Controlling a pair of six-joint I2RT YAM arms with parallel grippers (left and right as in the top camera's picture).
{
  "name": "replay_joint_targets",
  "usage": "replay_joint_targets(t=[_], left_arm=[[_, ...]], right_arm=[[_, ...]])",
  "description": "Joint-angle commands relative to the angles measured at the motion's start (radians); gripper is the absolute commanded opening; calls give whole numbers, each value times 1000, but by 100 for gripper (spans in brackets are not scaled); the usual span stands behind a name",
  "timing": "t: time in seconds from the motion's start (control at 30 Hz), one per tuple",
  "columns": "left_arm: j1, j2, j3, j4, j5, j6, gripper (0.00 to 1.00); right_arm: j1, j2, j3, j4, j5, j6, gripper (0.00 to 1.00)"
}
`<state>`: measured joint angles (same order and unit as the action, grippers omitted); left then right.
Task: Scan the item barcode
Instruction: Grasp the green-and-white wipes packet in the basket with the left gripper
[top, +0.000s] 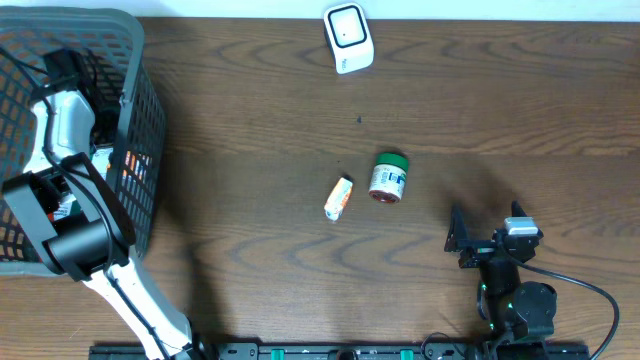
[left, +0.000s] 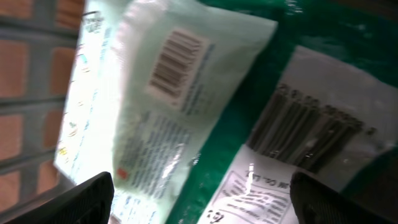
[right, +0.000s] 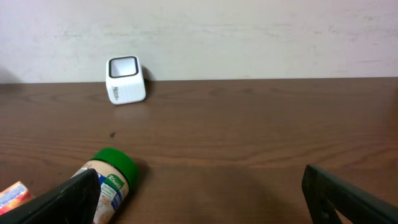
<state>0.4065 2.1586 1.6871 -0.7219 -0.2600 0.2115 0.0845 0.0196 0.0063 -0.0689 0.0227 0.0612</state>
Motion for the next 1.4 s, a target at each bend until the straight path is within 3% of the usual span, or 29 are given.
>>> replay_joint_targets(t=[0.0, 0.17, 0.33, 0.43, 0.7, 0.8, 1.07, 1.37], left_arm=[[6, 23, -16, 2, 82, 43, 91], [8, 27, -53, 6, 43, 78, 91], [2, 28, -95, 42, 127, 188, 91], [3, 28, -100, 92, -72, 134, 91], [37, 56, -104, 144, -49, 133, 91], [65, 62, -104, 157, -103, 57, 91], [122, 68, -106, 170, 51, 49, 91], [137, 153, -131, 158, 90, 14, 88]], right_arm=[[9, -1, -1, -3, 6, 13, 99], [9, -1, -1, -3, 6, 13, 99], [9, -1, -1, -3, 6, 13, 99], [9, -1, -1, -3, 6, 12, 99], [9, -1, -1, -3, 6, 13, 99], [9, -1, -1, -3, 6, 13, 99], [9, -1, -1, -3, 6, 13, 99], [9, -1, -1, -3, 6, 13, 99]])
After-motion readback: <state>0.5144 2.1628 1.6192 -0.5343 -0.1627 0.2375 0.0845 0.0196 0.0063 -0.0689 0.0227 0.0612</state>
